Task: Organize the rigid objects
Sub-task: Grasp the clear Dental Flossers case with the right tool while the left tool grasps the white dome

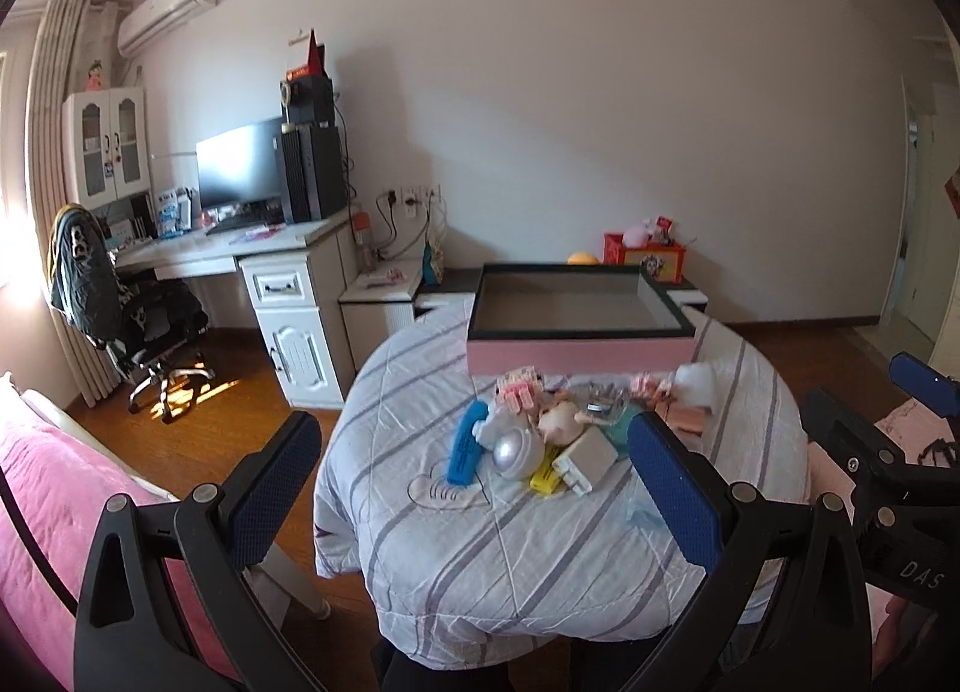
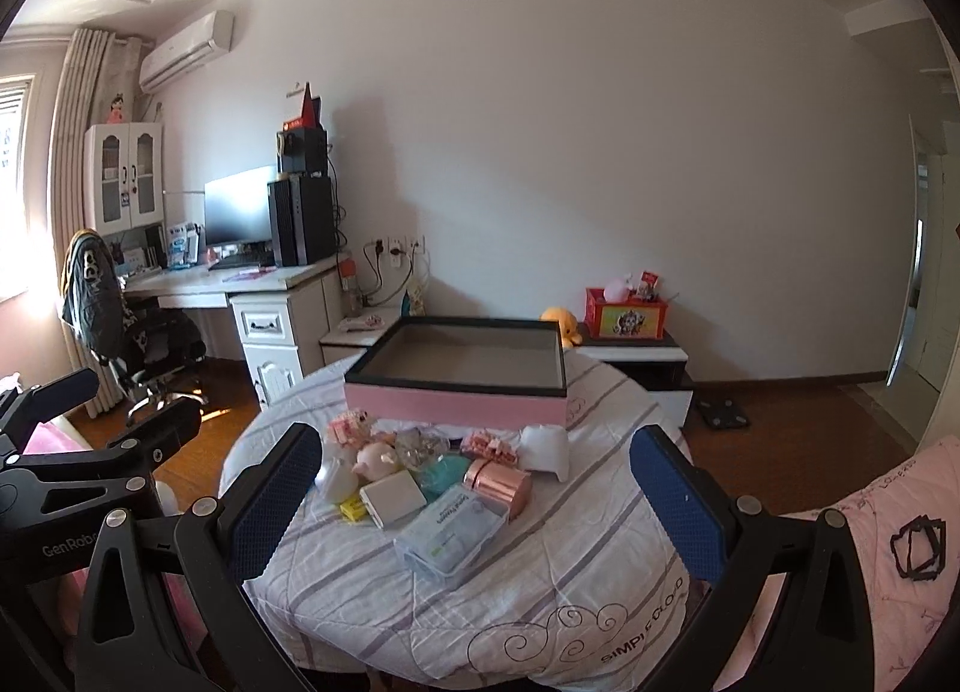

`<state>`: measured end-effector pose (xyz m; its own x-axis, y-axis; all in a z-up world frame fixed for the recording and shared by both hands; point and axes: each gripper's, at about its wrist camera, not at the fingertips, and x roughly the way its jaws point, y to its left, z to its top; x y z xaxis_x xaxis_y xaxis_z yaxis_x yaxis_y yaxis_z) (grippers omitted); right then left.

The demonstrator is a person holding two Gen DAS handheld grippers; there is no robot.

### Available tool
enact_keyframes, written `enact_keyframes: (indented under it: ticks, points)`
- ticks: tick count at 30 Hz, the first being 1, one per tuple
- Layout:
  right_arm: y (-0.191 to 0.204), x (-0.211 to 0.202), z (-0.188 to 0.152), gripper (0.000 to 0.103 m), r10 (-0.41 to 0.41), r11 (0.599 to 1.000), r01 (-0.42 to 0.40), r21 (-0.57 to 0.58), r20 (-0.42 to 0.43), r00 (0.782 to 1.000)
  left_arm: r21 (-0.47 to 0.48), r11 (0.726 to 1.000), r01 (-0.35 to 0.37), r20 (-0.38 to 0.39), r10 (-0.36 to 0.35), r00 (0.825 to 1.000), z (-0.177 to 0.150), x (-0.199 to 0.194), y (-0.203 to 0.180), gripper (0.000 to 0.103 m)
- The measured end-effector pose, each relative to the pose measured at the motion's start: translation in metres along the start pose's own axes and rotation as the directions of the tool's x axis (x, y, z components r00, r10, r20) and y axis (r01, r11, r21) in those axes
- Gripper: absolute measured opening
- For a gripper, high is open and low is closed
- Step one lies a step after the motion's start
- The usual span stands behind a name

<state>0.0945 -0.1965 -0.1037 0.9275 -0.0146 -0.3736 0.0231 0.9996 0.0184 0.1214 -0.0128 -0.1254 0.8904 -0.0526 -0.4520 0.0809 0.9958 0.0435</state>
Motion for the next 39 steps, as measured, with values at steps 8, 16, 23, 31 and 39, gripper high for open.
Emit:
enact_keyframes:
  ticks: [8,16,23,31,39]
  points:
    - [-0.01,0.093,-0.052,0.103,0.037,0.999,-0.027,0.044,-0.233,0.972,0.017,0.999,-0.03,-0.207,0.033,0.978,-0.035,0.081,0.007,0.103]
    - [0.001,0.154,-0.073,0.103,0.068,0.996,-0.047,0.07,-0.335,0.94,-0.002,0.999,-0.05,-0.299,0.047,0.953,-0.047,0.128,0.026,0.103]
    - [-0.003,0.185,-0.084,0.103,0.09,0.995,-0.065,0.079,-0.369,0.925,-0.006,0.999,-0.047,-0.345,0.042,0.938,-0.049,0.158,0.032,0.103]
    - [-0.022,0.176,-0.083,0.082,0.121,0.993,-0.11,0.051,-0.349,0.929,-0.013,1.0,0.005,-0.359,-0.009,0.933,-0.043,0.18,0.026,0.103]
    - [-0.045,0.18,-0.079,0.078,0.118,0.992,-0.098,0.074,-0.345,0.931,0.011,0.998,0.059,-0.332,-0.052,0.942,-0.031,0.191,-0.001,0.103]
